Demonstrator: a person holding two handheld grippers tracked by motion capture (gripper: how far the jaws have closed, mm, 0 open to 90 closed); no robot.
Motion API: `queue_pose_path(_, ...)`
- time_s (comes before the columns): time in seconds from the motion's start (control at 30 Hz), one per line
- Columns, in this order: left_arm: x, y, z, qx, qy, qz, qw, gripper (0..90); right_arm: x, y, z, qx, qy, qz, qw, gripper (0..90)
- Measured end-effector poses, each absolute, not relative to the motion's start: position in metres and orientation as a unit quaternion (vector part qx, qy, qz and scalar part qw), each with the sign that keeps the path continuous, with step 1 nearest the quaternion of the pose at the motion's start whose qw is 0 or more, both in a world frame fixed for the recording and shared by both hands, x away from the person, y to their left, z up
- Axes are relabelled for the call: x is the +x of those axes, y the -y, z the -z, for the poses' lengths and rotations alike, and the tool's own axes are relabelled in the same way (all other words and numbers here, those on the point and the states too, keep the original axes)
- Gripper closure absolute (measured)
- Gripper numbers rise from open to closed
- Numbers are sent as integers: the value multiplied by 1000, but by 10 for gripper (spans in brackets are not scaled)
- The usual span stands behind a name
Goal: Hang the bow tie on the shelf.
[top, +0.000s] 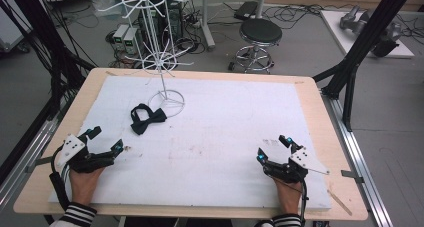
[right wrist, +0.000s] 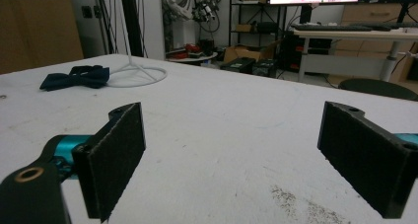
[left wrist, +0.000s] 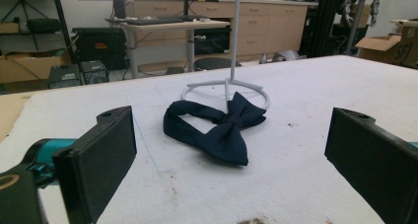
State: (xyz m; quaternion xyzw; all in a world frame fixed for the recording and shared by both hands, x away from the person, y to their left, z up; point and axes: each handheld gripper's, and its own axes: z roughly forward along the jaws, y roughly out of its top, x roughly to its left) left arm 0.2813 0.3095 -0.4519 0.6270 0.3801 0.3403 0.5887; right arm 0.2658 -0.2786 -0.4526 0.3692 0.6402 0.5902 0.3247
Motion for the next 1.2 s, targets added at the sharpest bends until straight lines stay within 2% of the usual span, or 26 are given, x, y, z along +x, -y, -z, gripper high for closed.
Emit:
queue_pose_path(0.87, 287, -309, 448, 639, -392, -333, 571, 58, 265, 279, 453, 370, -640, -590, 325, 101)
queue_pose_path(1.2, 303, -306, 431, 678, -389, -311, 541, 58, 265, 278, 452, 369, -642, -589, 325, 100)
